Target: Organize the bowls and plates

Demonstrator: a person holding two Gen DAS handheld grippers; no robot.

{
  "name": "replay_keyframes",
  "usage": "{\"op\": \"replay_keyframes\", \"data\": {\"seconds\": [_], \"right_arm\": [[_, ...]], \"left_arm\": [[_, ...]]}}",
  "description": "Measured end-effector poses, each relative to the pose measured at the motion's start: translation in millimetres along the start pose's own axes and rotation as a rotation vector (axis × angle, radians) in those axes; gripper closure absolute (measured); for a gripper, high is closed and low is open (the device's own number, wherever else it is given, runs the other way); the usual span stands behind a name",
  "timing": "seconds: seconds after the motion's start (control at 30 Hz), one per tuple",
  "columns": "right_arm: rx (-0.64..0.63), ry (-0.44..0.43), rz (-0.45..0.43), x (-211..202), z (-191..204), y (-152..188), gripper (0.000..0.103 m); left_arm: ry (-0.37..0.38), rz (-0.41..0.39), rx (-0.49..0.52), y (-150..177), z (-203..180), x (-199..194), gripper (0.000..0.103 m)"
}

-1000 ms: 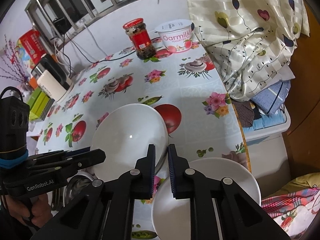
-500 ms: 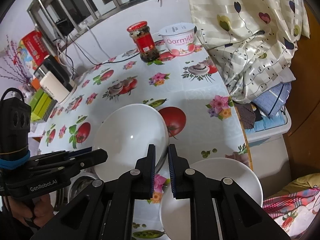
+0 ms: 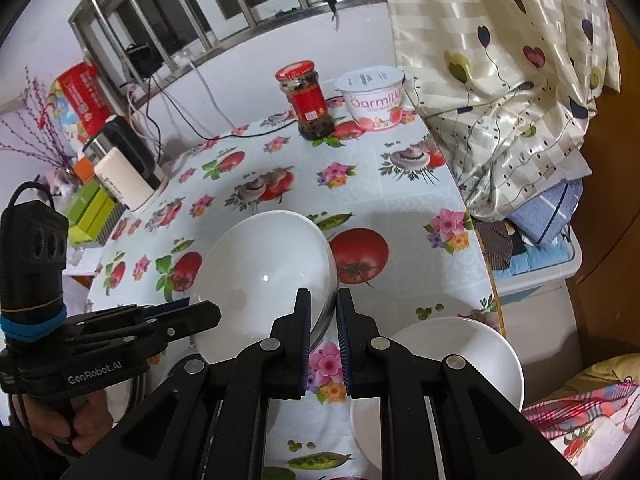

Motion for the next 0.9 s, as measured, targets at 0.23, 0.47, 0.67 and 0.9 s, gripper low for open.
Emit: {"op": "replay_keyframes", "data": {"seconds": [0.23, 0.47, 0.67, 0.9], "right_arm": [[-0.013, -0.001, -0.019, -14, 13, 4, 0.09], [-0.025, -0.009, -0.03, -25, 28, 13, 0.09], [-0.038, -0.017, -0.031, -31, 44, 23, 0.09], [-0.049, -0.028, -0.019, -32, 62, 37, 0.09]], "left_arm": [[-0.002, -0.024, 0.006, 7, -1, -17, 0.081], [-0.005, -0.046, 0.006, 21, 2, -36, 0.081], [-0.014, -0.058, -0.003, 36, 10, -52, 0.081], [-0.025, -0.065, -0.018, 52, 18, -65, 0.081]]}}
Point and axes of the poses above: each gripper's, at about its wrist camera, not at the fingertips, and x roughly the way its jaws point, z to its left, y to its underside, the point moved 1 cm from there along x, roughly the way its jaws point, and after that the axes turned 5 degrees about z, right-handed, at the moved point
